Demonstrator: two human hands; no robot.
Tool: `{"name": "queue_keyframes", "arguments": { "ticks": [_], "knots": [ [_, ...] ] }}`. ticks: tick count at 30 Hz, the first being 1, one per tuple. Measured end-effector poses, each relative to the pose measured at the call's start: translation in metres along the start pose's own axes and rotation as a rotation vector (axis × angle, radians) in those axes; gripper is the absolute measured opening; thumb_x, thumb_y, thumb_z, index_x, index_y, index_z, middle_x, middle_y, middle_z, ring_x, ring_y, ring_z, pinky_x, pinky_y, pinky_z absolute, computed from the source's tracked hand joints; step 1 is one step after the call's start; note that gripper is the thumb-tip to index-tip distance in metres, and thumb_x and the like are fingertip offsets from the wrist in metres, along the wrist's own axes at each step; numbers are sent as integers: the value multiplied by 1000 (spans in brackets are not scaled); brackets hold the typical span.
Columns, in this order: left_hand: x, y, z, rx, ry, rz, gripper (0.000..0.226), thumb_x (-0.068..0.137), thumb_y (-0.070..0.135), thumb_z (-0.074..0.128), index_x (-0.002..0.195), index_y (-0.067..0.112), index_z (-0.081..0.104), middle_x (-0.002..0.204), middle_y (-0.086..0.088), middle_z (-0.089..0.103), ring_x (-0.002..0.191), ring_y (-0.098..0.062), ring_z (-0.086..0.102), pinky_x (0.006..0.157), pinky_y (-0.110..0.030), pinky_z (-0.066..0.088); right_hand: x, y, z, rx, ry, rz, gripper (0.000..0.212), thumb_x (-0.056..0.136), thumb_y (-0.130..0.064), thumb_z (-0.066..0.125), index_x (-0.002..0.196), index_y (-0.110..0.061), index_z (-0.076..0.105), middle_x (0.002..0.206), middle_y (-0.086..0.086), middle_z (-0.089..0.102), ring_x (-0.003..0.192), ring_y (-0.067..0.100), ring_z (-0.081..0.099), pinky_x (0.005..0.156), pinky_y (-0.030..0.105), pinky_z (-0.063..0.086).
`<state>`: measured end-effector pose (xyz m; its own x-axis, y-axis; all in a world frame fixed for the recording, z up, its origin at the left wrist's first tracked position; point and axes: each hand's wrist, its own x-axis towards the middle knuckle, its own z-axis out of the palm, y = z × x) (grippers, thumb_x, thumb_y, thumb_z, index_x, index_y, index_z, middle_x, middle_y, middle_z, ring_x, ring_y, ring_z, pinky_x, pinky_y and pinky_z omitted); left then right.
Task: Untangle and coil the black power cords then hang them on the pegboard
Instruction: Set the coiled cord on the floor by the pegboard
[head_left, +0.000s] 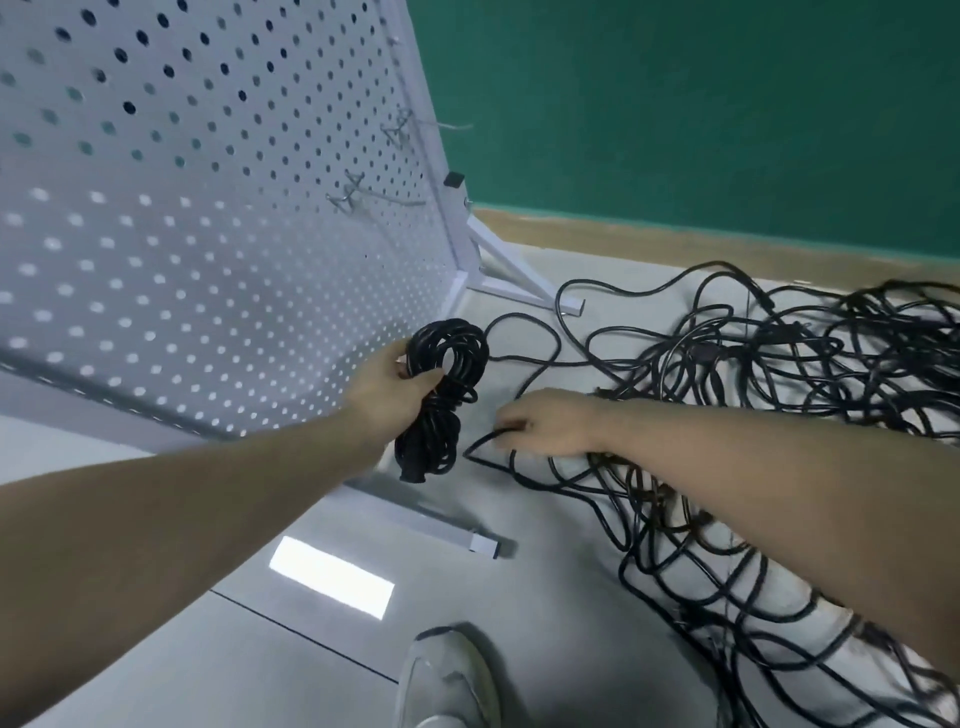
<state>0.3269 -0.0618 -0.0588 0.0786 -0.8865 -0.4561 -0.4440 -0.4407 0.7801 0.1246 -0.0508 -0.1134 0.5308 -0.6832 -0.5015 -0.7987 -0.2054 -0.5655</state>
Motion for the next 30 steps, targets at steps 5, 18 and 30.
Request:
{"name": "queue_keyframes", "arguments": {
  "ticks": [5,18,30],
  "knots": [
    [25,-4,14,100,-126,-67,35,96,13,70,124,25,53,105,-13,69,100,-34,71,94,-48,58,-52,43,-26,4,102,87,34,102,-47,52,105,-17,67,94,-7,64,92,16,58,78,27,43],
    [14,25,50,742,-410,200,68,94,6,59,153,28,35,145,-3,51,113,-26,61,92,-37,55,-140,31,-46,-80,286,68,34,103,-47,49,120,-24,68,119,-2,66,109,19,61,98,32,47],
    [-123,109,73,788,-674,727,49,106,28,53,154,26,40,147,14,49,127,1,45,101,-7,31,-275,-36,-74,33,612,75,20,98,-42,59,86,-26,63,80,-7,65,70,3,54,70,25,44]
  ]
}}
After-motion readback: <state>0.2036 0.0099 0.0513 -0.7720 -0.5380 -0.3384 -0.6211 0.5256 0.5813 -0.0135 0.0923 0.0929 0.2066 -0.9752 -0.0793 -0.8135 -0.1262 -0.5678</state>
